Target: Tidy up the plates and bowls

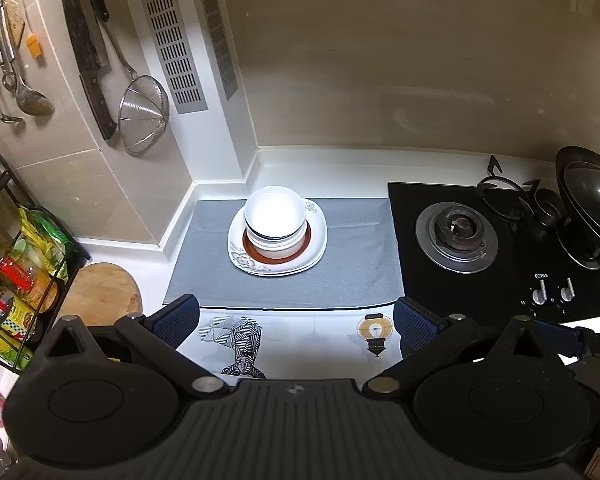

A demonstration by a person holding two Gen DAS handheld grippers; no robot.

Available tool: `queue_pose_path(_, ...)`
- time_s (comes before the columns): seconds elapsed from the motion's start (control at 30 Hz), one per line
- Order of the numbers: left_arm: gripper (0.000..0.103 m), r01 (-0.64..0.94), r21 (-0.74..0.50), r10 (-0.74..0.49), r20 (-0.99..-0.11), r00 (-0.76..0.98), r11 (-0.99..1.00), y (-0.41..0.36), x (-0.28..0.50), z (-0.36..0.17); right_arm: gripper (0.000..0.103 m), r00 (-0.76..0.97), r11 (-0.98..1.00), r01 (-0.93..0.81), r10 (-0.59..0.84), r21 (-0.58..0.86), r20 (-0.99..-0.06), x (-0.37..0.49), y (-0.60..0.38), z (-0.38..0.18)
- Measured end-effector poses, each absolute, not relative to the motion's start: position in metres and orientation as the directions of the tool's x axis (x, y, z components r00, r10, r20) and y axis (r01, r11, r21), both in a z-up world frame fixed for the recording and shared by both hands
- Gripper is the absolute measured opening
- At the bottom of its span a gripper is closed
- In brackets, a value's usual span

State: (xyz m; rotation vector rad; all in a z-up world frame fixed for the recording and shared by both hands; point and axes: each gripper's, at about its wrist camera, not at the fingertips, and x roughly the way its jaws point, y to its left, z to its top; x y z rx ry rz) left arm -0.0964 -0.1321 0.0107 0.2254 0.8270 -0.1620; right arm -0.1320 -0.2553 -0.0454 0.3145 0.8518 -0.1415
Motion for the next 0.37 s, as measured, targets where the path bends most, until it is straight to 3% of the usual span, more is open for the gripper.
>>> queue_pose_path(0.37,0.103,0.264,0.111,-0.089,-0.761,0.643,0.958,-0.122,-0.076,0.001,0.103,0.634,0.942,0.269,-0.018,0.199,-0.773,-0.114,-0.247,-0.053)
